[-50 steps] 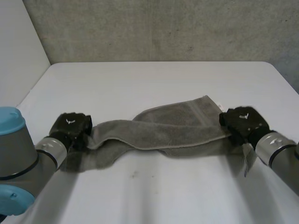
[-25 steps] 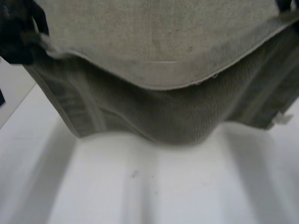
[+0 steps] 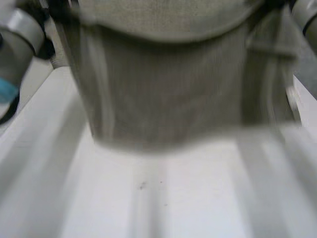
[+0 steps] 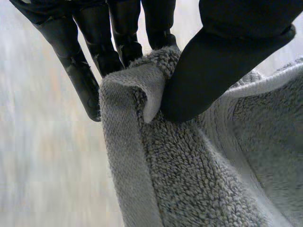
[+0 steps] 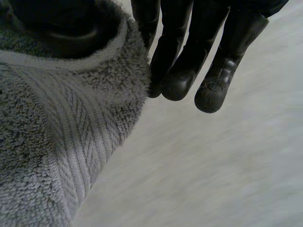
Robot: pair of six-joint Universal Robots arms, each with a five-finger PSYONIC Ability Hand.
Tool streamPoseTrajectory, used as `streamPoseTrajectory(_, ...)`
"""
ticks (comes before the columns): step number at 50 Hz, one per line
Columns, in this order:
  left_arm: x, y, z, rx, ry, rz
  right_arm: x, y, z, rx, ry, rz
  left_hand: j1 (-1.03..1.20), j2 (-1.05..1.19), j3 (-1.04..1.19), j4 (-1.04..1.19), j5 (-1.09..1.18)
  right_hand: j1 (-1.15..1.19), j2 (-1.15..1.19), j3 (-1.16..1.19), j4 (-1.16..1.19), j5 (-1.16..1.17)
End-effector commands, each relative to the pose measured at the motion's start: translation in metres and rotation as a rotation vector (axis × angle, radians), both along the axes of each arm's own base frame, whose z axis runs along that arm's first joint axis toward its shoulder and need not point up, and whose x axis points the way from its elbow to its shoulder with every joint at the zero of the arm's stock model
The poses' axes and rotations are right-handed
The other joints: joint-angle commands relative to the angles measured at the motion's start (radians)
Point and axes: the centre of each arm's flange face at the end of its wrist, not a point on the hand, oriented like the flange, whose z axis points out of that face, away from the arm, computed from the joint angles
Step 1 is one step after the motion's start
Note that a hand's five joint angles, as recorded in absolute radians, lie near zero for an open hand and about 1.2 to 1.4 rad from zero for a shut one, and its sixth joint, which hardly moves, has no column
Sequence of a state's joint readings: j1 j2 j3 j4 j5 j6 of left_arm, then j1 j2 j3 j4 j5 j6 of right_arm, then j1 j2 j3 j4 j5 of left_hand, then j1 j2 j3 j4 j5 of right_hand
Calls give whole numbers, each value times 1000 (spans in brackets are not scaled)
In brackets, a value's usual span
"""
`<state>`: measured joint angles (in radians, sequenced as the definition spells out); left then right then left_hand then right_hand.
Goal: Fold the towel.
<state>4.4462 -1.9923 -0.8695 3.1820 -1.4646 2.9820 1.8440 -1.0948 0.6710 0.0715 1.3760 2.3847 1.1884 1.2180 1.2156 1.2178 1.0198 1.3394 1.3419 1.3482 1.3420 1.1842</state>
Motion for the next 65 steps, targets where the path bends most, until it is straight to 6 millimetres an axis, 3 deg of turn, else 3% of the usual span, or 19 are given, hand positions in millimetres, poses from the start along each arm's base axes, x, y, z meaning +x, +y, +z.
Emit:
streamPoseTrajectory(1, 6, -1, 46, -173, 166, -37, -5, 18, 36, -120, -183, 112, 208, 178, 181, 178, 202, 57, 54, 48, 54, 37)
streamPoseTrajectory(7, 17, -1, -29, 72, 99, 1, 3, 30, -46, 265, -58, 177, 208, 178, 181, 178, 202, 57, 54, 48, 54, 37)
streamPoseTrajectory(8, 22, 1, -56, 153, 80, 13, 4, 36, -71, 381, -17, 180, 208, 178, 181, 178, 202, 57, 54, 48, 54, 37)
streamPoseTrajectory(9, 28, 5, -83, 234, 63, 28, 4, 36, -71, 382, -16, 180, 208, 178, 181, 178, 202, 57, 54, 48, 54, 37)
streamPoseTrajectory(10, 28, 5, -84, 235, 63, 28, 3, 43, -100, 506, 37, 179, 208, 178, 181, 178, 202, 57, 54, 48, 54, 37)
streamPoseTrajectory(11, 31, 11, -109, 311, 45, 36, 2, 48, -126, 599, 84, 172, 208, 178, 181, 178, 202, 57, 54, 48, 54, 37)
streamPoseTrajectory(12, 31, 11, -109, 312, 45, 36, 2, 49, -126, 600, 84, 172, 208, 178, 181, 178, 202, 57, 54, 48, 54, 37)
streamPoseTrajectory(13, 33, 18, -132, 382, 30, 41, 0, 56, -155, 689, 144, 174, 208, 178, 181, 178, 202, 57, 54, 48, 54, 37)
streamPoseTrajectory(14, 35, 26, -152, 437, 17, 45, 0, 56, -155, 690, 144, 174, 208, 178, 181, 178, 202, 57, 54, 48, 54, 37)
streamPoseTrajectory(16, 37, 33, -169, 480, 8, 48, -3, 70, -203, 793, 237, 186, 208, 178, 181, 178, 202, 57, 54, 48, 54, 37)
streamPoseTrajectory(22, 42, 50, -211, 567, -11, 57, -8, 80, -263, 867, 273, 175, 208, 178, 181, 178, 202, 57, 54, 48, 54, 37)
streamPoseTrajectory(26, 45, 51, -216, 567, -8, 66, -12, 79, -271, 858, 249, 159, 208, 178, 181, 178, 202, 6, 3, -3, 3, -14)
streamPoseTrajectory(27, 48, 50, -216, 566, -6, 74, -13, 80, -273, 865, 223, 152, 208, 178, 181, 178, 202, -364, -367, -373, -367, -383)
streamPoseTrajectory(28, 51, 49, -214, 561, -2, 84, -13, 80, -273, 865, 223, 152, 208, 178, 181, 178, 202, -368, -370, -377, -370, -387)
streamPoseTrajectory(29, 51, 49, -214, 561, -2, 84, -15, 83, -273, 880, 177, 143, 208, 178, 181, 178, 202, -772, -774, -781, -774, -791)
streamPoseTrajectory(31, 57, 45, -210, 548, 6, 101, -16, 83, -267, 882, 106, 129, 208, 178, 181, 178, 202, -872, -874, -881, -874, -891)
streamPoseTrajectory(41, 78, 34, -205, 533, 29, 163, -47, 82, -251, 902, -297, 14, 208, 178, 181, 178, 202, -949, -951, -958, -952, -968)
streamPoseTrajectory(52, 86, 30, -206, 536, 35, 187, -70, 99, -272, 1004, -380, -103, 208, 178, 181, 178, 202, -981, -984, -990, -984, -1001)
streamPoseTrajectory(65, 86, 32, -208, 542, 34, 186, -69, 102, -280, 1036, -521, -97, 208, 178, 181, 178, 202, -973, -975, -981, -975, -992)
